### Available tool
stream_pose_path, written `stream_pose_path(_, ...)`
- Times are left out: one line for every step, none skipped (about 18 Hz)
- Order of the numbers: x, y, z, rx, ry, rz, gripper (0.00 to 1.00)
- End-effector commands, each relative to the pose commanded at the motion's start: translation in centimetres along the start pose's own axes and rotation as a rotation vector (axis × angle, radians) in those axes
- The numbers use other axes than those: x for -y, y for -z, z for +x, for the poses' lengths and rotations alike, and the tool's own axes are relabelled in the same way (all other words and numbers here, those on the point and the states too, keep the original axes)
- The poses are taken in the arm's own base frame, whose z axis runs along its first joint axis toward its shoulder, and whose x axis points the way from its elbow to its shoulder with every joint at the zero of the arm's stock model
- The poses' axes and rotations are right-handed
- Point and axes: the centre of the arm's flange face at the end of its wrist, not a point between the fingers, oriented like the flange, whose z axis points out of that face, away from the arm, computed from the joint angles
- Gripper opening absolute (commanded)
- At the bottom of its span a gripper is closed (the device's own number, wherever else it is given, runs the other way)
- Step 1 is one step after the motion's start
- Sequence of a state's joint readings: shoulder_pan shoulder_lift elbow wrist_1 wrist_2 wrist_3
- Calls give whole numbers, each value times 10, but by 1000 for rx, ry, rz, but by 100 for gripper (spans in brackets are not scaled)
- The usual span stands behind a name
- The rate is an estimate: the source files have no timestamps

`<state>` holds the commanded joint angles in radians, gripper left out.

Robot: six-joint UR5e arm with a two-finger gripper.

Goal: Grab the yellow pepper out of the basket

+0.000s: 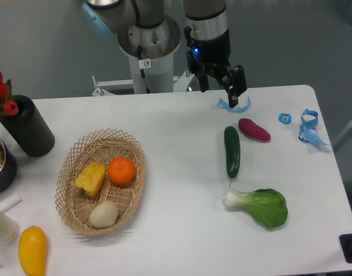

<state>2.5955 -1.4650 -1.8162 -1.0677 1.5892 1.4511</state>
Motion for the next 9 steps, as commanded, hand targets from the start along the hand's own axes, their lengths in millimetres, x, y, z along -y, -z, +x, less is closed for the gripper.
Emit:
stream_pose_path(1, 0, 0, 1, -3, 1, 100)
stream_pose_path(1, 0, 0, 1, -4, 1, 100)
stream_pose_path(1, 0, -1, 0, -1, 1, 100)
stream_pose_path(2, 0, -1, 0, 0, 1, 100)
stream_pose_path(2, -1, 0, -2, 3, 1, 100)
stream_pose_path(1, -2, 0, -3, 5, 1, 100)
stream_pose_path(2, -3, 1, -5, 3, 1, 100)
stream_pose_path(2, -6, 2, -12, 3, 2, 100)
stream_pose_path(3, -8, 4, -18, 3, 6, 100)
